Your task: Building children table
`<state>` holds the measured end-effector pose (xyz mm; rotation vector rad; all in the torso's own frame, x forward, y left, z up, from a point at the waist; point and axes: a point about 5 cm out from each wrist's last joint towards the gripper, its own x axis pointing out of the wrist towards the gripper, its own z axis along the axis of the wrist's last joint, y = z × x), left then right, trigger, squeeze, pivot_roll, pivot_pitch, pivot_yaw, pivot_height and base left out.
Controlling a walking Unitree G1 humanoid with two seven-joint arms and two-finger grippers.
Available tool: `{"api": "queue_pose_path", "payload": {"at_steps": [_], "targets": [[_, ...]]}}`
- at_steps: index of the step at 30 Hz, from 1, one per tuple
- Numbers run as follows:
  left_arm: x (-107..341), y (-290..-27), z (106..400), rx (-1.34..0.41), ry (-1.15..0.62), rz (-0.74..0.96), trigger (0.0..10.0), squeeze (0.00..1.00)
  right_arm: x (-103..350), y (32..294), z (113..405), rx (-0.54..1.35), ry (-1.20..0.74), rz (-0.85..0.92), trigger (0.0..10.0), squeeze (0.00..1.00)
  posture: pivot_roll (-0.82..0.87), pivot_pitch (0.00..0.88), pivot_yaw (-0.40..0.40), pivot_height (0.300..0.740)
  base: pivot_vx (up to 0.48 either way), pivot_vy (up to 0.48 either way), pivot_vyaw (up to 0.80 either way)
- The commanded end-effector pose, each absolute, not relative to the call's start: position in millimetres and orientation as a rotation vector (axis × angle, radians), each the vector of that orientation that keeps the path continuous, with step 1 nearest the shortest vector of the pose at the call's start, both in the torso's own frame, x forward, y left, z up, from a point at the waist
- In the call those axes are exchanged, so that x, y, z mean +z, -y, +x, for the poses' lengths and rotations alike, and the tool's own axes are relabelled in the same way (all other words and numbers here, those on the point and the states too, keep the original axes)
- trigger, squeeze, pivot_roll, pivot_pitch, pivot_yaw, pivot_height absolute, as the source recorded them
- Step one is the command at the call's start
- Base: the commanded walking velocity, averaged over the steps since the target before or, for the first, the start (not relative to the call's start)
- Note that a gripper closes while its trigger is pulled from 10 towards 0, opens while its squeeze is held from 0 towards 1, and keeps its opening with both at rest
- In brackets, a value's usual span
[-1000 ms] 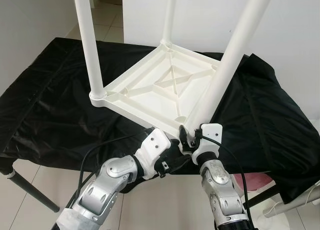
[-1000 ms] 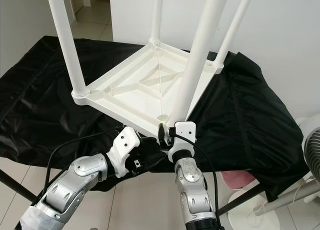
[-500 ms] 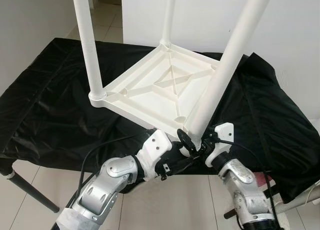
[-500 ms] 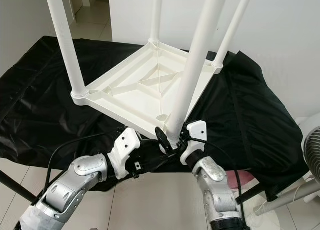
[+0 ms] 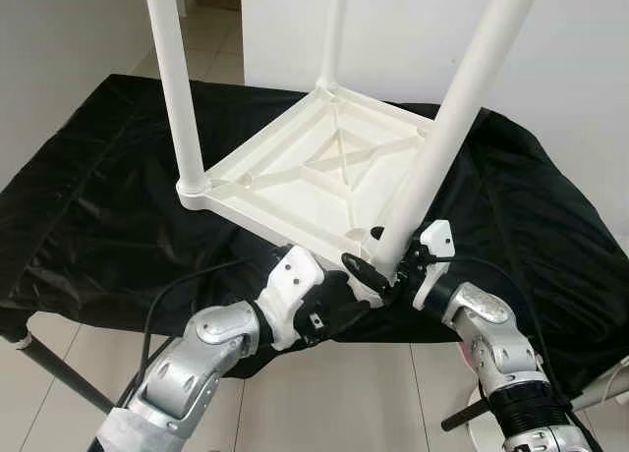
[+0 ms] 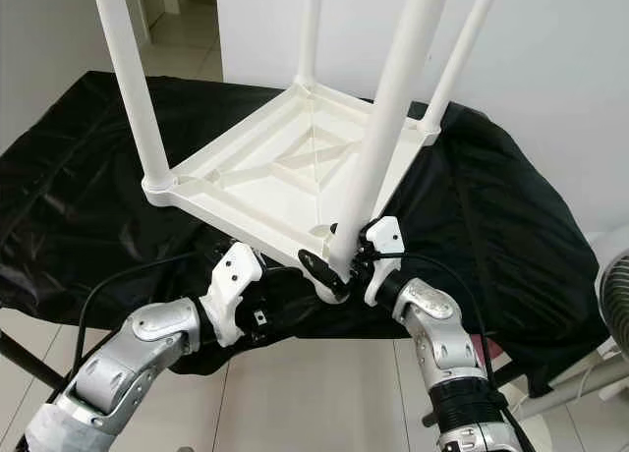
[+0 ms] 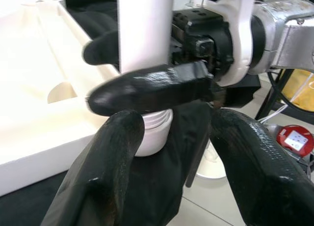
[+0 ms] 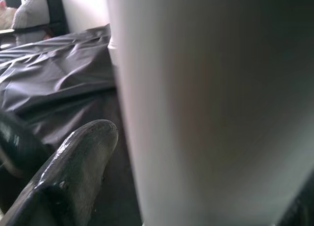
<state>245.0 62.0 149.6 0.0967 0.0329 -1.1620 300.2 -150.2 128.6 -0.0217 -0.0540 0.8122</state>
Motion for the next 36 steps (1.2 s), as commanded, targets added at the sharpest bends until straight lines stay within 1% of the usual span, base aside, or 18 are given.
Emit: {"api": "queue_pose_path", "payload": {"at_steps": [1,8,12,15,16,17,18,19,21,26,27,29,30,32,33,34,36], "targets": [[152.8,-62.5,241.9,-1.205,-0.027,0.091,10.0,0.0,128.2,151.5,301.7,0.824,0.05,-0.038,10.0,0.0,0.03,0.004,-0.074,0.74,0.0,0.0,0.0],[147.5,-78.4,232.0,-1.177,-0.06,0.09,10.0,0.0,120.5,155.8,304.9,0.808,0.046,-0.033,10.0,0.0,0.01,0.006,-0.062,0.74,0.0,0.0,0.0],[146.1,-79.2,230.8,-1.181,-0.067,0.102,10.0,0.0,118.4,155.8,307.2,0.801,0.052,-0.033,10.0,0.0,0.01,0.005,-0.061,0.74,0.0,0.0,0.0],[149.9,-77.4,233.5,-1.184,-0.055,0.088,10.0,0.0,117.2,155.7,310.1,0.776,0.053,-0.088,10.0,0.0,0.0,0.004,-0.058,0.74,0.0,0.0,0.0],[150.6,-76.9,234.0,-1.185,-0.053,0.086,10.0,0.0,116.5,156.0,311.2,0.766,0.053,-0.106,7.9,0.0,0.0,0.001,-0.056,0.74,0.0,0.0,0.0],[150.8,-76.4,234.3,-1.187,-0.052,0.086,10.0,0.0,115.4,156.2,311.8,0.76,0.047,-0.11,3.4,0.0,0.0,0.001,-0.056,0.74,0.0,0.0,0.0],[150.8,-76.4,234.3,-1.187,-0.052,0.086,10.0,0.0,115.4,156.2,311.8,0.76,0.047,-0.11,3.4,0.0,0.0,0.001,-0.056,0.74,0.0,0.0,0.0],[150.7,-76.0,234.3,-1.188,-0.053,0.087,10.0,0.0,114.8,156.5,312.3,0.754,0.048,-0.115,0.0,0.0,0.0,0.0,-0.057,0.74,0.0,0.0,0.0],[150.8,-75.6,234.0,-1.189,-0.053,0.087,10.0,0.0,114.3,156.7,312.5,0.752,0.05,-0.113,0.0,0.0,0.0,0.0,-0.057,0.74,0.0,0.0,0.0],[149.8,-74.1,232.2,-1.197,-0.056,0.091,10.0,0.0,111.3,158.4,312.1,0.735,0.045,-0.09,0.0,0.0,0.0,0.0,-0.058,0.74,0.0,0.0,0.0],[148.5,-73.9,231.4,-1.201,-0.061,0.095,10.0,0.0,109.0,159.2,312.5,0.718,0.035,-0.08,3.2,0.0,0.0,0.0,-0.057,0.74,0.0,0.0,0.0],[148.1,-73.9,230.9,-1.203,-0.064,0.097,10.0,0.0,108.4,159.1,312.3,0.714,0.034,-0.078,3.2,0.0,0.0,0.0,-0.057,0.74,0.0,0.0,0.0],[147.6,-74.4,230.6,-1.203,-0.067,0.098,10.0,0.0,108.0,157.9,311.6,0.705,0.034,-0.065,10.0,0.0,0.0,0.0,-0.057,0.74,0.0,0.0,0.0],[147.4,-74.8,230.5,-1.202,-0.069,0.099,10.0,0.0,107.8,157.0,311.2,0.698,0.036,-0.057,10.0,0.0,0.0,0.0,-0.057,0.74,0.0,0.0,0.0],[146.9,-77.1,231.4,-1.19,-0.073,0.097,10.0,0.0,108.0,155.5,310.3,0.639,0.042,-0.047,10.0,0.0,0.0,0.0,-0.061,0.74,0.0,0.0,0.0],[146.9,-77.1,231.4,-1.19,-0.073,0.097,10.0,0.0,108.0,155.5,310.3,0.639,0.042,-0.047,10.0,0.0,0.0,0.0,-0.061,0.74,0.0,0.0,0.0],[146.9,-78.9,231.7,-1.181,-0.071,0.101,10.0,0.0,109.8,155.9,309.9,0.58,0.058,-0.022,10.0,0.0,0.01,0.0,-0.063,0.74,0.0,0.0,0.0]]}}
